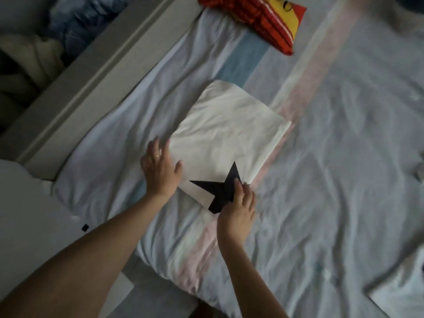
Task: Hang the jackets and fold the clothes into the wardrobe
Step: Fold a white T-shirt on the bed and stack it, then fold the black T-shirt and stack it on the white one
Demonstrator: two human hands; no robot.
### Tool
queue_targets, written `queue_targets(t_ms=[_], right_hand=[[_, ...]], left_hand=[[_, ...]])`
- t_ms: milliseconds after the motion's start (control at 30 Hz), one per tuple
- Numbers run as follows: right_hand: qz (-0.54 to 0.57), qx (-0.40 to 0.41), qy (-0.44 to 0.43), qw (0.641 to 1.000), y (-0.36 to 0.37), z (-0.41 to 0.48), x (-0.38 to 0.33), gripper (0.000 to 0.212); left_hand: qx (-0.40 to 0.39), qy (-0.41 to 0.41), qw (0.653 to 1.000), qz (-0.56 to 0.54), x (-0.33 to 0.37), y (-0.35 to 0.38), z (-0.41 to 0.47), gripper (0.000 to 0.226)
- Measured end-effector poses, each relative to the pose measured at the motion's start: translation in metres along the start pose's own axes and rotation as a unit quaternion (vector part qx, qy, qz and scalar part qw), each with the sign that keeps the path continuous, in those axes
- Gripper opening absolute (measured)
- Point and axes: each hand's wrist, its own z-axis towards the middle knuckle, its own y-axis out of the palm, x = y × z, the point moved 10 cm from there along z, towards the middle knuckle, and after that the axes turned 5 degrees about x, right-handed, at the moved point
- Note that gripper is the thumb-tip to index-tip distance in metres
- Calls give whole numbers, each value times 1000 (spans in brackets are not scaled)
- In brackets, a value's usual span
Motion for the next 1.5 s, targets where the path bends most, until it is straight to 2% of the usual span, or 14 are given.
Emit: queue_targets(t_ms=[100, 167, 234, 334, 434, 534, 701, 801, 968, 1135, 1235, 1335, 1435, 1502], right_hand=[[-110, -105, -299, 942, 38, -2, -32, 70], [-124, -207, -357, 902, 50, -3, -12, 60], [-72, -308, -308, 897, 48, -4, 27, 52], [71, -336, -142, 928, 12, -2, 78, 44], [163, -261, 82, 948, -54, 5, 165, 53], [109, -177, 131, 969, -133, 15, 252, 47], [20, -78, 207, 975, -261, 16, 377, 32], [-1, -13, 240, 971, -313, 19, 431, 35], [19, 7, 260, 965, -318, 41, 473, 76], [94, 127, 356, 921, -308, 31, 488, 25], [183, 135, 347, 910, -295, 25, 475, 22], [196, 81, 288, 934, -293, 23, 438, 22], [248, -53, 189, 949, -292, 0, 365, 22], [156, -159, 62, 973, -292, -25, 308, 22]], left_hand=[[-191, 41, 979, 56, 4, 59, -22, 76], [-268, -16, 961, 66, -10, 78, -34, 77], [-278, -62, 956, 73, -6, 75, -40, 74], [-232, -148, 957, 95, 15, 53, -55, 71], [-189, 3, 981, 38, 96, 62, -88, 69], [-196, 201, 960, 0, 190, 87, -146, 71], [-358, 303, 881, 55, 304, 155, -262, 111], [-392, 299, 864, 103, 347, 185, -301, 143], [-389, 252, 876, 136, 355, 203, -311, 165], [-395, 260, 869, 147, 358, 207, -311, 166], [-413, 263, 857, 161, 359, 206, -315, 164], [-435, 250, 850, 160, 364, 202, -312, 152], [-431, 311, 845, 55, 374, 164, -313, 132], [-343, 413, 842, -49, 383, 115, -327, 115]])
